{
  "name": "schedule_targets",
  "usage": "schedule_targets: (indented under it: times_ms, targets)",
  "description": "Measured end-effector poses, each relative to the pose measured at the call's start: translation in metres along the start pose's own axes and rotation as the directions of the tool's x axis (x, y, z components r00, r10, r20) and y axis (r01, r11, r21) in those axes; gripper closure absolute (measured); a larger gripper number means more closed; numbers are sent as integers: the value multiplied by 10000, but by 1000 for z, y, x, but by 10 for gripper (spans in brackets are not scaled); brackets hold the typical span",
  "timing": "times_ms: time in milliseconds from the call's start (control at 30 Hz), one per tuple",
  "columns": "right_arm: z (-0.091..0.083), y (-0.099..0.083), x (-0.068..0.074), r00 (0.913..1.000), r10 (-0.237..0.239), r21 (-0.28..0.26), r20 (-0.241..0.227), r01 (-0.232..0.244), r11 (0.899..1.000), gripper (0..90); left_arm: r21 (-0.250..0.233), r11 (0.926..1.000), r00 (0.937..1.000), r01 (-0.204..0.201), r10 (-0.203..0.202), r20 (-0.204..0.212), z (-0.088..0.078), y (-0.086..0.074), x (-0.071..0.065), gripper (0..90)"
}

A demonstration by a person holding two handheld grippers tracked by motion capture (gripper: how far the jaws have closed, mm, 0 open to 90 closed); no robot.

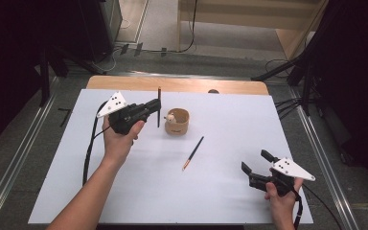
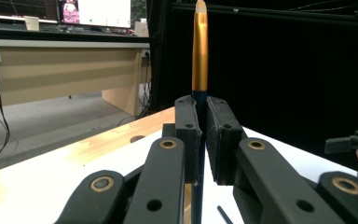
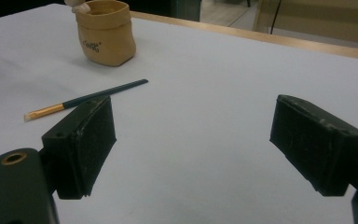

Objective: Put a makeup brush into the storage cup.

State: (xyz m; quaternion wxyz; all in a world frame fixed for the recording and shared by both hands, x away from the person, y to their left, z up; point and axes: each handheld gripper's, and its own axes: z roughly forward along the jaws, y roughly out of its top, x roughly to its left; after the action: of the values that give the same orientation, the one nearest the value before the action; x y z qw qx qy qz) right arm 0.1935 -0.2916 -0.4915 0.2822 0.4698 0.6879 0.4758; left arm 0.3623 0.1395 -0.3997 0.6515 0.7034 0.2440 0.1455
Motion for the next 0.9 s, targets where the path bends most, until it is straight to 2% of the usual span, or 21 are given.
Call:
schedule_targets:
  times_ms: [600,700,800,900]
  targets:
    - [-1,-1,-2,10000,36,16,68,-36,10000,146,-270,9996,9994,105,-113,-312,32,0,7,844]
    - [-1,-1,-2,10000,47,-9,76,-47,10000,144,-400,9989,9991,226,-239,-338,37,-1,8,843]
    - [-3,-1,0,9994,12,-117,334,-8,9999,140,-584,9978,9988,308,-330,-369,40,-3,10,843]
    - [-4,-1,-1,9996,59,-214,270,-53,9998,104,-623,9974,9982,365,-394,-456,44,-4,12,843]
